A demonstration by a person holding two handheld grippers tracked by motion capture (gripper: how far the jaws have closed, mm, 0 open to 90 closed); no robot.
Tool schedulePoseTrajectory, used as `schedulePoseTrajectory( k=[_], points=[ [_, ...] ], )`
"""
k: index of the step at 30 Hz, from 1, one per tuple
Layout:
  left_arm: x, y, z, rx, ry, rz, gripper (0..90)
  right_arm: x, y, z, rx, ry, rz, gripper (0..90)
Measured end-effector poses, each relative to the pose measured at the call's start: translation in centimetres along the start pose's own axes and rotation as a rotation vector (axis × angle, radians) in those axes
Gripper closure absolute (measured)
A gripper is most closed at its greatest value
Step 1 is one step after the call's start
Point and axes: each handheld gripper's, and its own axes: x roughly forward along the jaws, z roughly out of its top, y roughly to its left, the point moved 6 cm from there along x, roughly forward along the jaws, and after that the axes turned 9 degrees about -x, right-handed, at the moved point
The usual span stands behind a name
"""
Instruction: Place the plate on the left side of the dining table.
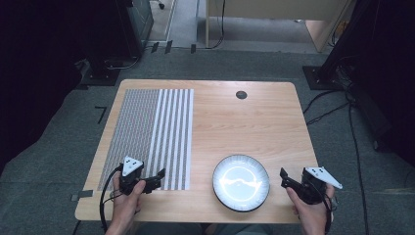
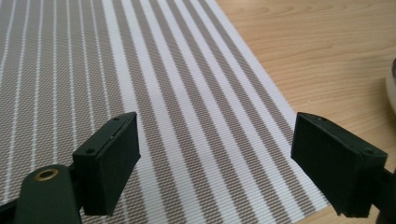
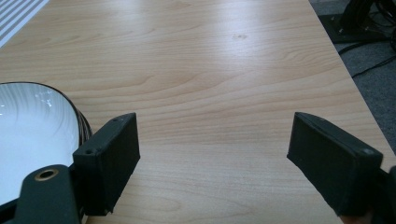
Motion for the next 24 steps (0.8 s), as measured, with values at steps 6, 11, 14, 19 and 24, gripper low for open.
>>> schedulePoseTrajectory(
  k=[6, 11, 14, 19, 24],
  points=[
    [0.5, -1.7, 0.5, 0.005, -0.009, -0.027, 15.3, -0.1, 0.5, 0.2, -0.007, -0.009, 0.009, 16.7],
    [1.2, -3.4, 0.5, 0.025, 0.004, -0.052, 14.9, -0.2, 0.8, 0.3, -0.009, -0.012, 0.017, 16.9],
    [1.6, -4.4, 0.5, 0.034, 0.011, -0.066, 15.0, -0.3, 1.1, 0.3, -0.011, -0.014, 0.026, 17.1],
    [2.0, -6.0, 0.6, 0.013, 0.022, -0.117, 15.0, -0.3, 1.2, 0.4, -0.012, -0.018, 0.03, 17.3],
    [2.5, -7.3, 0.7, 0.03, 0.024, -0.129, 15.0, -0.4, 1.6, 0.4, -0.006, -0.019, 0.039, 17.7]
  ],
)
